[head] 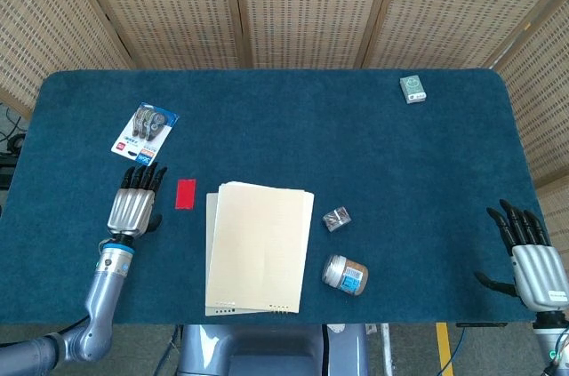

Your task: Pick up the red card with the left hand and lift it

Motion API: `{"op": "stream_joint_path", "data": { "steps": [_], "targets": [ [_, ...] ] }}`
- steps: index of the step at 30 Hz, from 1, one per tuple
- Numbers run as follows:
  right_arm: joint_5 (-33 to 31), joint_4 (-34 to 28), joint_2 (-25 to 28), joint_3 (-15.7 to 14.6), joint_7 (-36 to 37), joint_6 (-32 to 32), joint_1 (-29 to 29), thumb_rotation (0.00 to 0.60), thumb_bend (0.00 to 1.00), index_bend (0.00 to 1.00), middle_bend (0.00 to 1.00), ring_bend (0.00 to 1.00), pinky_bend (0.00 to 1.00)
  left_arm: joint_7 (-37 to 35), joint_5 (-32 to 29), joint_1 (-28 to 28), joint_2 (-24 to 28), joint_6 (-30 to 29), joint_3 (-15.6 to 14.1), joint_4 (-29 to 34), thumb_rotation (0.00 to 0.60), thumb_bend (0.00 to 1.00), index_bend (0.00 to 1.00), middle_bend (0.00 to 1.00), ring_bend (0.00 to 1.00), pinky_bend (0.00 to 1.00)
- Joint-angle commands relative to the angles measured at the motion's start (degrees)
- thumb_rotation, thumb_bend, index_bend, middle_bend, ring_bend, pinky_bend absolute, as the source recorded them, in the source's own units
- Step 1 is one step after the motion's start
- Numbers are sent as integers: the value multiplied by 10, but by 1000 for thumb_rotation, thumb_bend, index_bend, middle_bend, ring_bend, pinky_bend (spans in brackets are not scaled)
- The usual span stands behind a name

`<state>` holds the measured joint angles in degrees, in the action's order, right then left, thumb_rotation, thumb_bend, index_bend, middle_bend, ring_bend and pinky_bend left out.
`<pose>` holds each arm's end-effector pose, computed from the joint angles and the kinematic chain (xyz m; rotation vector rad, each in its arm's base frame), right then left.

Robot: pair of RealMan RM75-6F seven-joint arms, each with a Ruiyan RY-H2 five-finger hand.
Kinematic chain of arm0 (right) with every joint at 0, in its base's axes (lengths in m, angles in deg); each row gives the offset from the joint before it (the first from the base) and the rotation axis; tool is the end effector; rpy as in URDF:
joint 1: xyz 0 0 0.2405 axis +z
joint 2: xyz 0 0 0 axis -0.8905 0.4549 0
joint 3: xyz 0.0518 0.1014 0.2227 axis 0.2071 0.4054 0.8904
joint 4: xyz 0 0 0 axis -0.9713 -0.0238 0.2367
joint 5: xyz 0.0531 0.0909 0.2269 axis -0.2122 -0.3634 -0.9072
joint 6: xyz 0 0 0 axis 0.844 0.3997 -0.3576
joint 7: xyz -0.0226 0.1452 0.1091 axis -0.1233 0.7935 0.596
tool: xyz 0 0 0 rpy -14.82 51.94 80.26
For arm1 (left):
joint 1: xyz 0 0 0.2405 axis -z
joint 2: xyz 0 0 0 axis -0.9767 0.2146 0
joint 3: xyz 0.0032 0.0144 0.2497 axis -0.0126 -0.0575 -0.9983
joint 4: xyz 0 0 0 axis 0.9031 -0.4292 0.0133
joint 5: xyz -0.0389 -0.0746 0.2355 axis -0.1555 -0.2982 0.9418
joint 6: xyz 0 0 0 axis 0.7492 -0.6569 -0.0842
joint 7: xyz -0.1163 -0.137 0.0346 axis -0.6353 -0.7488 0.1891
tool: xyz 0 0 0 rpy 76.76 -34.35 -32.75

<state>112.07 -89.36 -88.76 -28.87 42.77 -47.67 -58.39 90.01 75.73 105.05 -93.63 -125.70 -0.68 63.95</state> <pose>-0.3245 -0.2199 0.1284 1.4091 -0.9368 0.9377 -0.2168 0.3471 -0.0432 -1.6100 -0.8691 -0.6396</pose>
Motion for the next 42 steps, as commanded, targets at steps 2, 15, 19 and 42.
{"op": "stream_joint_path", "data": {
  "steps": [2, 15, 19, 42],
  "targets": [
    [1, 2, 2, 0, 7, 0, 0, 600, 131, 65, 0, 0, 0, 25, -24, 21, -27, 10, -1, -23, 600, 338, 0, 0, 0, 0],
    [7, 4, 2, -3, 15, -1, 1, 600, 131, 65, 0, 0, 0, 56, -43, 57, -72, 2, -3, -50, 600, 368, 0, 0, 0, 0],
    [6, 7, 3, -2, 22, -3, 0, 600, 131, 65, 0, 0, 0, 60, -48, 62, -79, 1, -7, -61, 600, 359, 0, 0, 0, 0],
    [7, 14, 1, -1, 33, -7, -1, 600, 131, 65, 0, 0, 0, 80, -85, 94, -105, 6, -5, -112, 600, 323, 0, 0, 0, 0]
  ]
}}
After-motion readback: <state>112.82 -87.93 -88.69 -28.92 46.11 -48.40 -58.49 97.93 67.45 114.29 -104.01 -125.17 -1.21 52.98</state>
